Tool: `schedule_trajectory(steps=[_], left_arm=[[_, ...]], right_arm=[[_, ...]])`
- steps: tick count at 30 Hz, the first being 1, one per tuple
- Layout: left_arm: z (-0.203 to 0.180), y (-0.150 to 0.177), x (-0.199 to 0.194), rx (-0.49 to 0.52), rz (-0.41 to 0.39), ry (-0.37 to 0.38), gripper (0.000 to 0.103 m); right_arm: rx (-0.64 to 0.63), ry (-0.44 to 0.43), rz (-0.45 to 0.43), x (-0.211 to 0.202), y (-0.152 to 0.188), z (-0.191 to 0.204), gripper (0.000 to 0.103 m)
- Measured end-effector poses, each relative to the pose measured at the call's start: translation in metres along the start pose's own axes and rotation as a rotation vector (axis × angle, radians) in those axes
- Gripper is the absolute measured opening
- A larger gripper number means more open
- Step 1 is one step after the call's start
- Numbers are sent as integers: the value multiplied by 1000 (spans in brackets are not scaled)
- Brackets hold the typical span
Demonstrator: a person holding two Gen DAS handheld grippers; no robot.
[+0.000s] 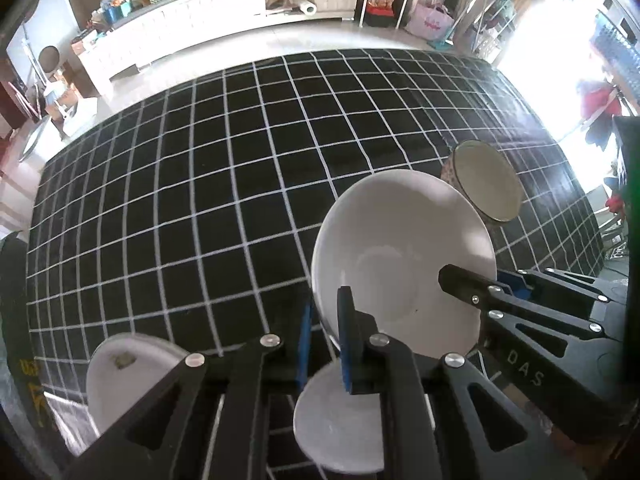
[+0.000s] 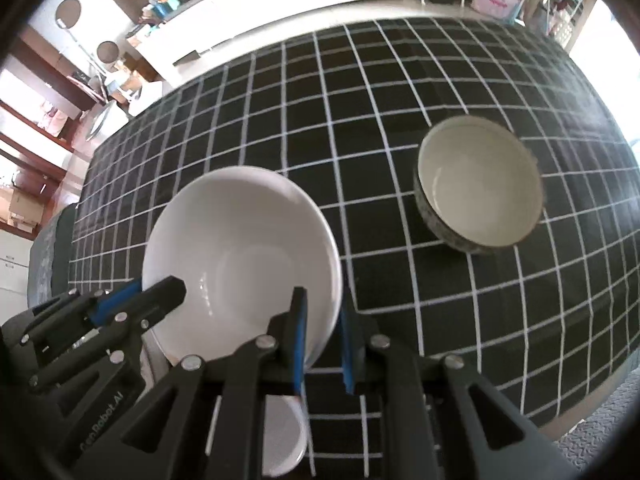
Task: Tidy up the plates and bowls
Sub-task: 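Lower the held white bowl into the other white bowl beside the plates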
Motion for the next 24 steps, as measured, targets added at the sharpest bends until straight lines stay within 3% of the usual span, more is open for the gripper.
schedule_trajectory(steps=[10, 24], left_arm=[[-17, 48, -39, -6, -36, -2, 11], [-14, 101, -36, -48, -11, 10, 10]], right_arm=[[-26, 18, -30, -21, 39, 20, 18], [-61, 61, -30, -18, 76, 21, 18]])
Point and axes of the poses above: each gripper's, at about its wrist camera, not at the fingertips, and x roughly the way its jaws point, z to its left, y to its underside, the point moved 6 cm from there along x, roughly the way its jaws point, and after that the axes turned 13 degrees about x, right-handed, at the moved point
